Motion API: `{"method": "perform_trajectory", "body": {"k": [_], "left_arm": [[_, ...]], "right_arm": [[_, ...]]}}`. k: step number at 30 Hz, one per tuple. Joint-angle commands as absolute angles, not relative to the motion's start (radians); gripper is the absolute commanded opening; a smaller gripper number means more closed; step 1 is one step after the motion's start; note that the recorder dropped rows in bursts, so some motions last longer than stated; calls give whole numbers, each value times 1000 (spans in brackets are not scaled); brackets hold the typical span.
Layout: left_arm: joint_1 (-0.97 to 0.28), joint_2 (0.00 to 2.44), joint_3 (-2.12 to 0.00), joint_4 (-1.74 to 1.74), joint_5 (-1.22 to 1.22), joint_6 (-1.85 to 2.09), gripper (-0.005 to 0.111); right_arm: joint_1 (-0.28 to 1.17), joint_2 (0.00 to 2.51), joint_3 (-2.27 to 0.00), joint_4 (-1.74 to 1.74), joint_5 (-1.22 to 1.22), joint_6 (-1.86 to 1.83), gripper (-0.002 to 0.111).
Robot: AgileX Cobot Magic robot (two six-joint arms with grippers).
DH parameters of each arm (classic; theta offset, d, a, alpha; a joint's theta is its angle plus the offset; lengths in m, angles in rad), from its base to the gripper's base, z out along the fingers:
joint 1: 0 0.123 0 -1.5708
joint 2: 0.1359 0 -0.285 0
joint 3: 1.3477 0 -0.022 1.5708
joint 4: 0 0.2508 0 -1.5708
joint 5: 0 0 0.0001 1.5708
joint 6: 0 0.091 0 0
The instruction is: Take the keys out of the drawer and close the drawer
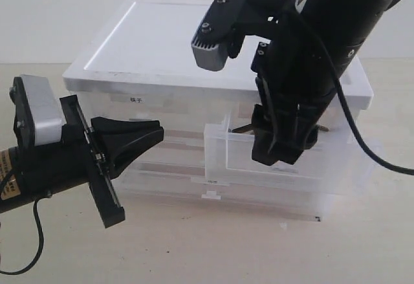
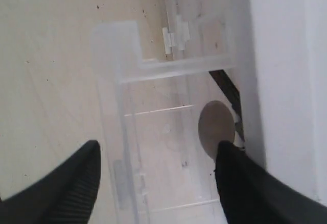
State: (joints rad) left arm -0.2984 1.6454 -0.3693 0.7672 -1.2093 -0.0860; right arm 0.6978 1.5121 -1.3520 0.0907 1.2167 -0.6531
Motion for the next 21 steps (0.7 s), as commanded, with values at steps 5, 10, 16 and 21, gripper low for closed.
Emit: {"method": "perform_trajectory", "body": {"k": [5,10,16,21], "left_arm": [[-303,1648,-373,775,-1221,-96,5],[-303,1648,-373,775,-1221,-96,5],[-303,1648,-373,775,-1221,-96,5],[-303,1648,-373,766,-1221,-96,5]], "right_arm": [[698,1498,-1348,128,1221,-680,11],[756,1498,-1348,58,1221,-686,0],[890,1469,-1348,0,1221,-649,0],[940,1400,-1348,-41,1221,-621,0]]}}
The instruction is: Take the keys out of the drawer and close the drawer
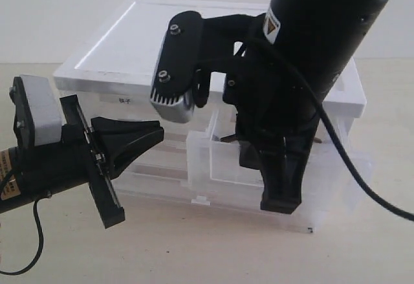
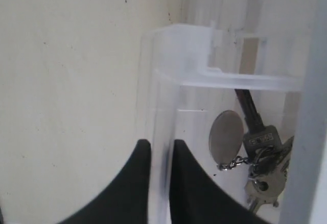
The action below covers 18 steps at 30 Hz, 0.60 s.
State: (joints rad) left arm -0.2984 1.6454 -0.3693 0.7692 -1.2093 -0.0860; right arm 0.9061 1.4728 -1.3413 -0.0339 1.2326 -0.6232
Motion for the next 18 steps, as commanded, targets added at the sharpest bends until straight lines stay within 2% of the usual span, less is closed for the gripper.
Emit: {"method": "perform_trajectory", "body": {"k": [1,18], "left_arm": [[-303,1648,-373,767,-1221,-96,5],[-303,1715,-437,734,-1221,-103,5]], "right_arm": [[940,1386,-1348,-43,1221,-605,0],[940,1336,-1209,71,1221,-591,0]]}}
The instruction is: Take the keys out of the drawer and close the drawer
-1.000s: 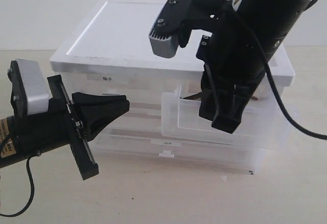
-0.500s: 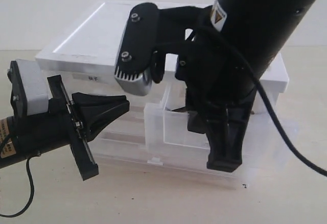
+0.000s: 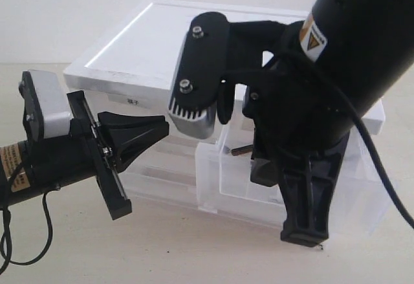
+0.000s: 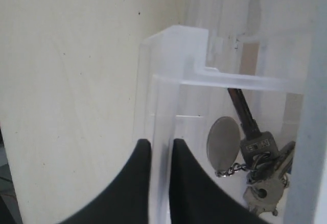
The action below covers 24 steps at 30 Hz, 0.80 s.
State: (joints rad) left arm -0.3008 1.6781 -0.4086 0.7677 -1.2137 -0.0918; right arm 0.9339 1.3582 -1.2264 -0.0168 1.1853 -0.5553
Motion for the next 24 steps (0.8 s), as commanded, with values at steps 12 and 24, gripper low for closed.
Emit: {"method": "perform_trajectory", "body": {"k": [12,24], "left_arm": [[-303,1741,-460,664,-1221,-81,5],[-423,1754,-490,544,-1202,29,5]], "right_arm": [[940,1336,-1209,252,1221,-691,0],[940,1336,-1209,310,1221,-723,0]]}}
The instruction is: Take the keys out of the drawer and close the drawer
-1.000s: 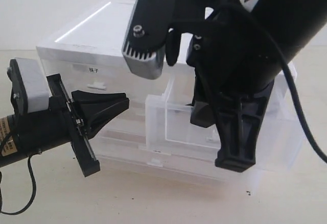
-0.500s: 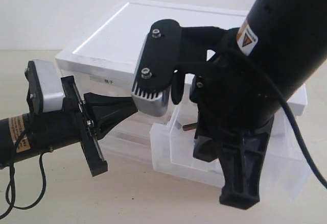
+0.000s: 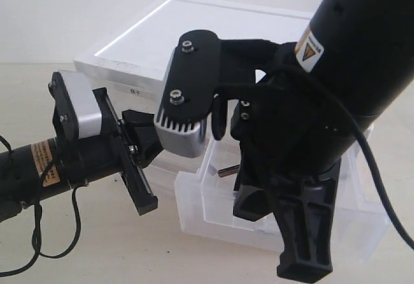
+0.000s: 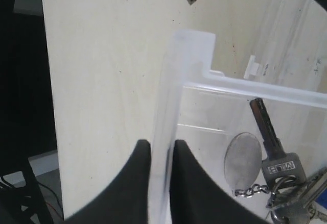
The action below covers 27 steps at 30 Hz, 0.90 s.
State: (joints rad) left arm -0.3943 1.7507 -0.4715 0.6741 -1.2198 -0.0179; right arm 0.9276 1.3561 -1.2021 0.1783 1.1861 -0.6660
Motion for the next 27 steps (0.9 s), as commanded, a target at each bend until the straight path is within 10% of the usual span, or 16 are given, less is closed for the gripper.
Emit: {"method": "perform_trajectory", "body": {"k": [1,7,13,27], "left_arm": [[-428,1754,-490,538,-1200,31,5],[-428,1754,-490,539,-1203,31,5],[-428,1754,-486,541,-1199,31,5],[-428,1675,-360,315,-1221,63,5]], "right_arm": [[940,1336,-1209,307,1221,-723,0],[940,1336,-1209,269,1221,-714,9],[940,1336,-1209,216,1174,-627,54],[940,1031,-1242,-177,1095,-337,0]]}}
